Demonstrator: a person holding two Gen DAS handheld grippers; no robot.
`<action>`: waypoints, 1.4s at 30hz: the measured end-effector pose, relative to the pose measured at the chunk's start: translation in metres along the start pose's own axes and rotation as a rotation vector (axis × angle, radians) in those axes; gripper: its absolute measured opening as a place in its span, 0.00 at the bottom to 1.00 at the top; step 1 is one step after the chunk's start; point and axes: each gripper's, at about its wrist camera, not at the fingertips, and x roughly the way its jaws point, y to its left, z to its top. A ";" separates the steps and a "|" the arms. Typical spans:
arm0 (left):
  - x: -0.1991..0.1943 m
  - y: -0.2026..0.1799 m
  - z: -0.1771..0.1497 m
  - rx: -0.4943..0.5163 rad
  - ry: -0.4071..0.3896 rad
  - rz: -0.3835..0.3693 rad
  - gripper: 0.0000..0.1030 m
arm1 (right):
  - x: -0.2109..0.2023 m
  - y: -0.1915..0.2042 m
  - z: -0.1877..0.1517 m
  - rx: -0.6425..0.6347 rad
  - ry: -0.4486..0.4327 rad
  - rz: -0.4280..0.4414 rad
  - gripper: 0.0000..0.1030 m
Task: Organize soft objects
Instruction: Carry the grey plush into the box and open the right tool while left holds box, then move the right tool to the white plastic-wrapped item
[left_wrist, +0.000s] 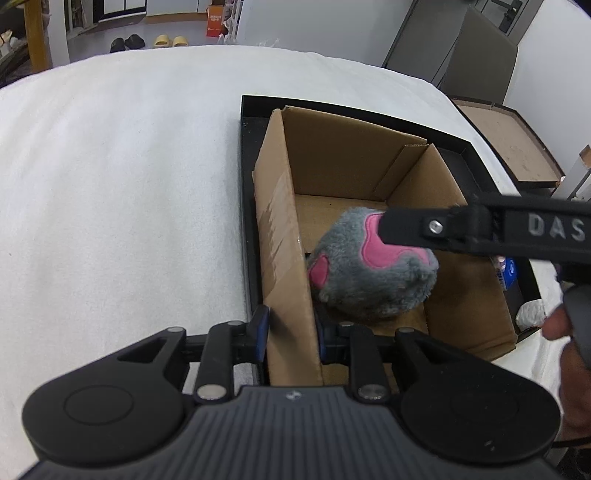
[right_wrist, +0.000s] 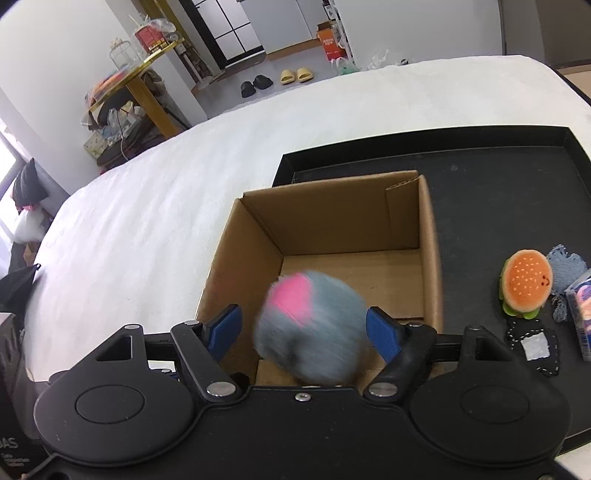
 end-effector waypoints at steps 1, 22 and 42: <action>0.000 -0.001 0.000 0.004 -0.001 0.006 0.23 | -0.004 -0.001 -0.001 -0.005 -0.001 -0.001 0.70; -0.016 -0.020 0.011 0.022 -0.028 0.051 0.66 | -0.053 -0.030 -0.009 0.010 -0.062 -0.049 0.69; -0.005 -0.047 0.024 0.036 -0.017 0.105 0.78 | -0.072 -0.117 -0.035 0.142 -0.068 -0.231 0.87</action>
